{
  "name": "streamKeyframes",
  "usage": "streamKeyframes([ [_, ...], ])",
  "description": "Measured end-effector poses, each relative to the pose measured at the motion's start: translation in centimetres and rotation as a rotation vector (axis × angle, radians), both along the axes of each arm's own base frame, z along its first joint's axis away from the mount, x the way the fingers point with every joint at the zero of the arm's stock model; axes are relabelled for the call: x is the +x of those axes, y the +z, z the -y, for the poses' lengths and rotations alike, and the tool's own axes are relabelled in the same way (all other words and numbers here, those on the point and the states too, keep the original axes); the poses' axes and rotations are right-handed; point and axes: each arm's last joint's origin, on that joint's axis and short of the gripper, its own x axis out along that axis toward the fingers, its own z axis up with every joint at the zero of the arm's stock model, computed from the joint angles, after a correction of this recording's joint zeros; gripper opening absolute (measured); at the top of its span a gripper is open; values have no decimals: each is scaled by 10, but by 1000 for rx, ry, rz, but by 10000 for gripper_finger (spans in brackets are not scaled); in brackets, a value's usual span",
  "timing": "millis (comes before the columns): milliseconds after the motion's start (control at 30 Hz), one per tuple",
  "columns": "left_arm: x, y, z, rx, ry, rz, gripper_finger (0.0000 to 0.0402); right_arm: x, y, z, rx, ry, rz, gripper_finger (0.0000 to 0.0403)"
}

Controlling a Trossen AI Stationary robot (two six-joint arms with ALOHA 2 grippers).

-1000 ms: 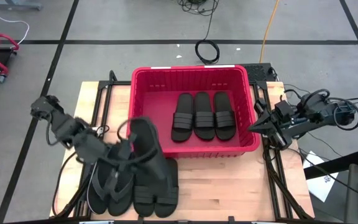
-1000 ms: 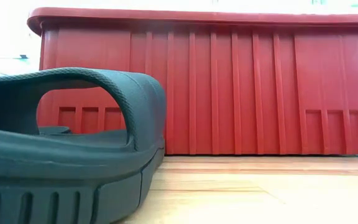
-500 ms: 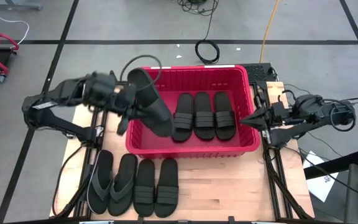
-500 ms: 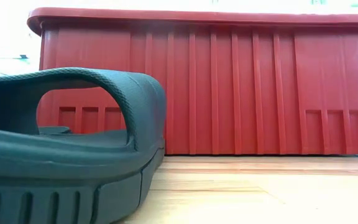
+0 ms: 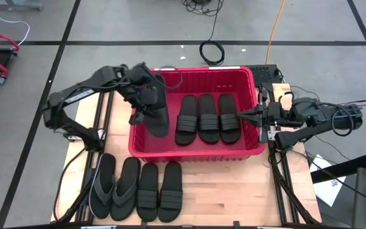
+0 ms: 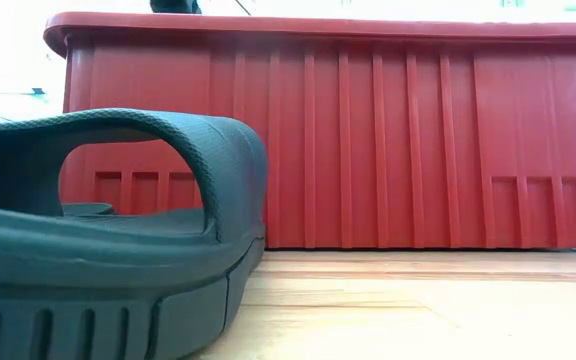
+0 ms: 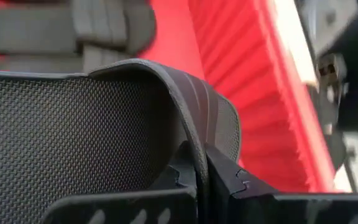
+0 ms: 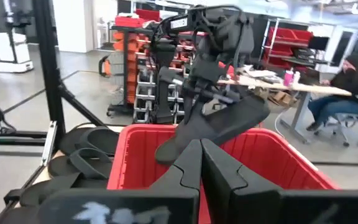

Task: Pick and place slides into bin
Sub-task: Put the black slide into the red bin

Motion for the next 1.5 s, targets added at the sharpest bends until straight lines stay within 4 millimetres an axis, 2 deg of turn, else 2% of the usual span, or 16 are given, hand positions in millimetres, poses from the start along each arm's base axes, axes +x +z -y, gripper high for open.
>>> streamKeyframes([
  [333, 27, -36, -13, 69, -218, -84, 1, 6, -2, 4, 68, -41, -11, 0],
  [667, 48, -62, -37, 43, -264, -45, 1, 7, -3, 5, 136, -46, -3, 0],
  [900, 51, -73, -48, -56, -266, -7, 1, 6, -3, 5, 136, -46, -3, 0],
  [1067, 48, -91, -54, -111, -203, -21, 1, 6, -3, 5, 136, -45, -3, 0],
  [1300, 41, -118, -51, -166, -184, -91, 1, 6, -3, 5, 133, -45, -3, 0],
  [1500, 44, -129, -52, -203, -142, -71, 1, 6, -2, 5, 132, -45, -3, 0],
])
